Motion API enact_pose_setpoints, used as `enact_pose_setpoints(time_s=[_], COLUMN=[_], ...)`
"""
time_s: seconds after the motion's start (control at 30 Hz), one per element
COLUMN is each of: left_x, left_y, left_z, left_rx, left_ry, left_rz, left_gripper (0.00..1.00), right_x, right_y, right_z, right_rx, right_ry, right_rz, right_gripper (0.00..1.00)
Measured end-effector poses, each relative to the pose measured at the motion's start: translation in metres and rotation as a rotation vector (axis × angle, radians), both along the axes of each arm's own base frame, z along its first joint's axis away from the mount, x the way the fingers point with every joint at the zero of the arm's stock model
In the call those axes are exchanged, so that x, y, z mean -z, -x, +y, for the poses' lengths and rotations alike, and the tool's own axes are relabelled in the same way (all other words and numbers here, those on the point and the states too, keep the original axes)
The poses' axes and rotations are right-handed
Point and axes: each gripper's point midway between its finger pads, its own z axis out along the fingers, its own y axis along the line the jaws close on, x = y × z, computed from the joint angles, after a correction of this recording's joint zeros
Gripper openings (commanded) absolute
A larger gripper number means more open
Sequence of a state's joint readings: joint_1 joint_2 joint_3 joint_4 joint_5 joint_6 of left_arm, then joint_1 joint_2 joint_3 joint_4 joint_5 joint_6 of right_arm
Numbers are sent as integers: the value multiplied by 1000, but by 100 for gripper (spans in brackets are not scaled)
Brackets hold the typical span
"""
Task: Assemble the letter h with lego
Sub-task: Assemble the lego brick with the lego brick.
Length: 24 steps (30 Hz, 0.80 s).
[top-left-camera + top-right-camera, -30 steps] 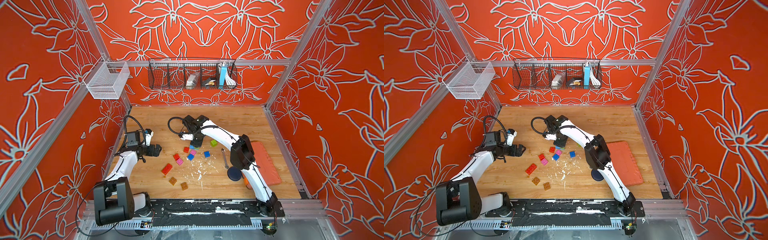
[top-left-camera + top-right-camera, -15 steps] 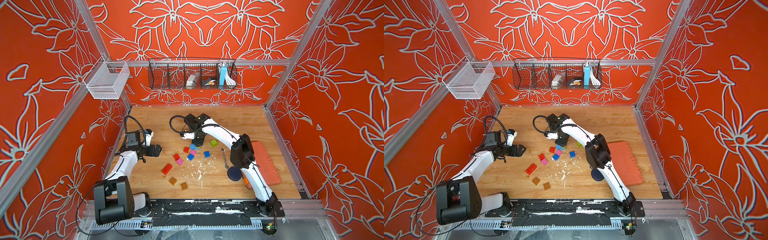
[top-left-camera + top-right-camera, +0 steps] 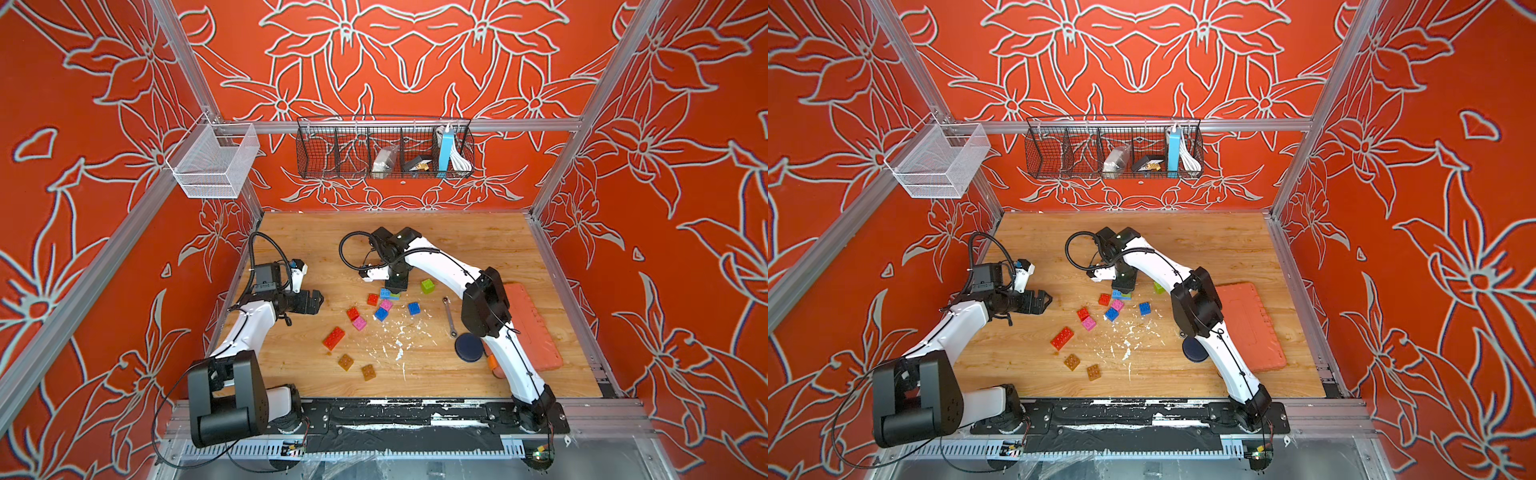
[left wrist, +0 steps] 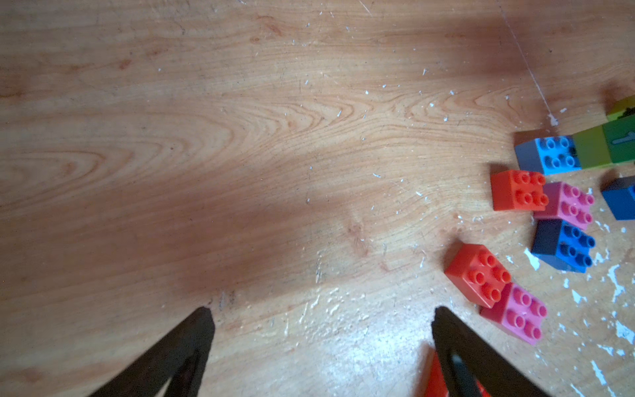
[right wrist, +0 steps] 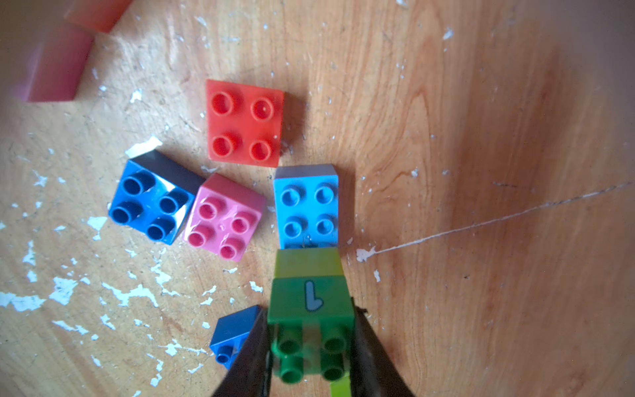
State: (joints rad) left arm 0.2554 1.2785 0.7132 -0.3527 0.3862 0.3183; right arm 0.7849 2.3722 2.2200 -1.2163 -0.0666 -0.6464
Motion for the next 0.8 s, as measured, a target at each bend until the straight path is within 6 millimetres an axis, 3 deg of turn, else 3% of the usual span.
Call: enact_pose_setpoints(time_s=[0.8], left_x=[2], left_y=[-2], left_z=[1], left_rx=[0], left_ry=[4], left_rz=[13], left_gripper=[100], right_x=[10], right_y=[4], right_z=[-3], right_rx=[-71], right_ry=[8], right_rz=[38], right_gripper=[18])
